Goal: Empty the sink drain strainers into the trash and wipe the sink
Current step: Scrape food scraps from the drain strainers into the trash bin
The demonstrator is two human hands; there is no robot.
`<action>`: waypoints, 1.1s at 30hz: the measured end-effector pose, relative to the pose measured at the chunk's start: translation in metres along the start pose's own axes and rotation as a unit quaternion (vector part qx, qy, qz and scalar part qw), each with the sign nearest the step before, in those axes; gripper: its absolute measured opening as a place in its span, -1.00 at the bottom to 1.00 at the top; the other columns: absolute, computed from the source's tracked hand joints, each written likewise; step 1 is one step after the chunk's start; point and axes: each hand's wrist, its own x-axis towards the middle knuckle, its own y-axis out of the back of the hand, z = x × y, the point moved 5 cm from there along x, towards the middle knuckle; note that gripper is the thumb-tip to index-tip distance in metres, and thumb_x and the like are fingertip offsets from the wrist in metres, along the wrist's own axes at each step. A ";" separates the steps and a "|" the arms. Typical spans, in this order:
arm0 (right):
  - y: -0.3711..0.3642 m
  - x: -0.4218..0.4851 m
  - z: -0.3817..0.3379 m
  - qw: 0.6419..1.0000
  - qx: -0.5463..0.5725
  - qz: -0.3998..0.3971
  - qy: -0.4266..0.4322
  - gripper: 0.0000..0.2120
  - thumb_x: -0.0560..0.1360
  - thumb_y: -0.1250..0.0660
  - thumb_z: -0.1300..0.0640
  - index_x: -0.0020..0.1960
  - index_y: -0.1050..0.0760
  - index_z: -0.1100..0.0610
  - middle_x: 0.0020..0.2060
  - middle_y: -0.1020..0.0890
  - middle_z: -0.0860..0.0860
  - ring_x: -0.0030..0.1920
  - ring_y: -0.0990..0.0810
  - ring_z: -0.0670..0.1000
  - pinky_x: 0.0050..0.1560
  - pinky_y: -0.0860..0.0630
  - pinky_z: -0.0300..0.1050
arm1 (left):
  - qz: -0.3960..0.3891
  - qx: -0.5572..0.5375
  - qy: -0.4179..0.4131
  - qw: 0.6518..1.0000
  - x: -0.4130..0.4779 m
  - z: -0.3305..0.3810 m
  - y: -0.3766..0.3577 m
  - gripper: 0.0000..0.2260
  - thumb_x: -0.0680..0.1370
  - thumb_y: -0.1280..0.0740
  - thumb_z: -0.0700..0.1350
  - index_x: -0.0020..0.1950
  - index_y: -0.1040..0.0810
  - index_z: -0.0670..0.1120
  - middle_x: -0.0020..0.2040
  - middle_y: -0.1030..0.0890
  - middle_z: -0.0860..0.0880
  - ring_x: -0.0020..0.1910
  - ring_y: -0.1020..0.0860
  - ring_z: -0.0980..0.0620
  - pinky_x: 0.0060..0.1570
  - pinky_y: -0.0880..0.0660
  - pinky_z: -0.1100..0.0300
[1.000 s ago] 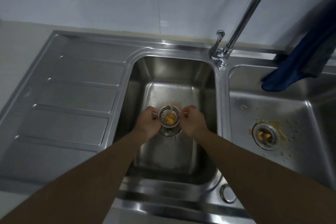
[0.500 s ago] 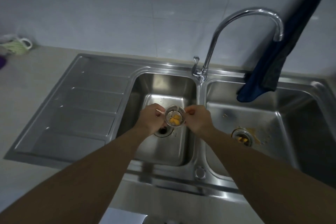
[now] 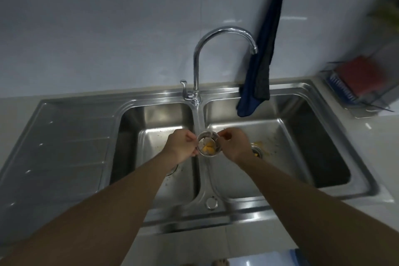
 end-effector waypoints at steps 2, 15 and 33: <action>0.010 -0.002 0.013 1.000 0.007 0.013 -0.014 -0.89 0.53 -0.40 0.07 -0.18 -0.60 -0.02 -0.33 -0.59 -0.18 -0.28 -0.53 -0.21 -0.31 -0.34 -0.35 | -0.027 0.022 -0.016 0.999 0.004 0.004 -0.016 -0.94 0.57 -0.39 -0.25 -0.06 -0.56 -0.11 -0.17 -0.69 -0.14 -0.26 -0.71 -0.07 -0.12 -0.69 0.02; 0.061 0.001 0.110 0.996 0.024 -0.010 -0.083 -0.89 0.53 -0.41 0.15 -0.03 -0.65 0.19 -0.13 -0.68 0.10 -0.05 -0.65 0.09 0.11 -0.60 0.08 | -0.103 0.093 -0.021 0.990 0.020 0.011 -0.131 -0.86 0.52 -0.37 -0.30 -0.17 -0.56 -0.07 -0.24 -0.68 -0.12 -0.23 -0.69 -0.08 -0.07 -0.68 -0.04; -0.026 0.068 0.240 0.949 -0.130 -0.260 -0.123 -0.82 0.56 -0.30 0.22 -0.10 -0.66 0.22 -0.13 -0.68 0.14 -0.05 -0.65 0.09 -0.06 -0.56 -0.12 | -0.119 0.221 0.072 0.965 0.073 -0.111 -0.228 -0.79 0.54 -0.40 -0.20 -0.17 -0.43 0.03 -0.12 -0.60 -0.06 -0.10 -0.58 -0.05 -0.08 -0.57 0.06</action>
